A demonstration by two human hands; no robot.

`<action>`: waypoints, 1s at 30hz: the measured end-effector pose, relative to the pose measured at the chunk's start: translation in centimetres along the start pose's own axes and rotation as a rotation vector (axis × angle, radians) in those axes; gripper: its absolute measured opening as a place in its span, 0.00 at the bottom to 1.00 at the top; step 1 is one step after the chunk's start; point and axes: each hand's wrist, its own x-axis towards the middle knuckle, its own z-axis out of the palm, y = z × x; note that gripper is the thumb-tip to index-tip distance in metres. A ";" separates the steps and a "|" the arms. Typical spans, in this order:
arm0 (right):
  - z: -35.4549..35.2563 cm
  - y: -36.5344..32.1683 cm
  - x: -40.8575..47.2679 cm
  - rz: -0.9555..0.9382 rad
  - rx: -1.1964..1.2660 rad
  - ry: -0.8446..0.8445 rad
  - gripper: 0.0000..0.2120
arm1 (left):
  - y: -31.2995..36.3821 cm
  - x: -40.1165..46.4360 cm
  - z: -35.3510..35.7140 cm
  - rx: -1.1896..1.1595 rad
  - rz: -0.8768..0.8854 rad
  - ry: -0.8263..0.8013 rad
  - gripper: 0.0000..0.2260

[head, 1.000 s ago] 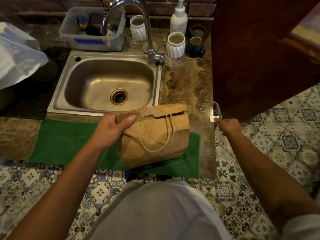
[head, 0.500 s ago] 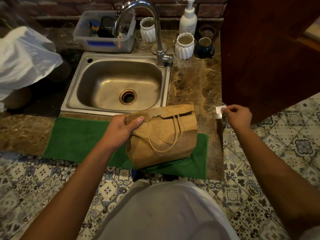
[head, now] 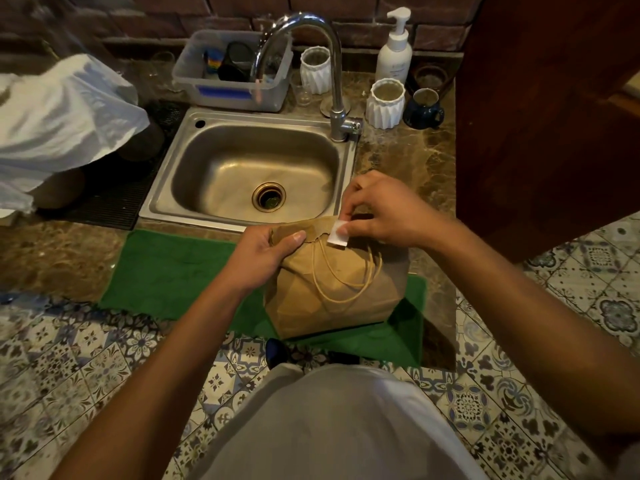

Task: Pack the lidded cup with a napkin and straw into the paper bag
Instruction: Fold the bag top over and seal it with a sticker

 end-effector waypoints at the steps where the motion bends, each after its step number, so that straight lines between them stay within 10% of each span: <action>1: 0.2 -0.2 0.3 -0.009 -0.016 -0.021 0.08 | -0.1 0.1 -0.1 -0.001 0.006 -0.003 0.07; 23: 2.7 -2.3 1.3 0.035 -0.375 0.088 0.11 | -0.3 0.6 -0.9 -0.034 0.045 -0.086 0.09; 28: 2.5 -2.3 1.7 0.202 -0.309 0.088 0.38 | -0.6 0.5 -1.2 -0.019 0.048 -0.138 0.09; 30: 2.2 -1.5 1.9 0.203 -0.196 0.001 0.31 | -0.6 0.6 -1.2 -0.020 0.067 -0.140 0.10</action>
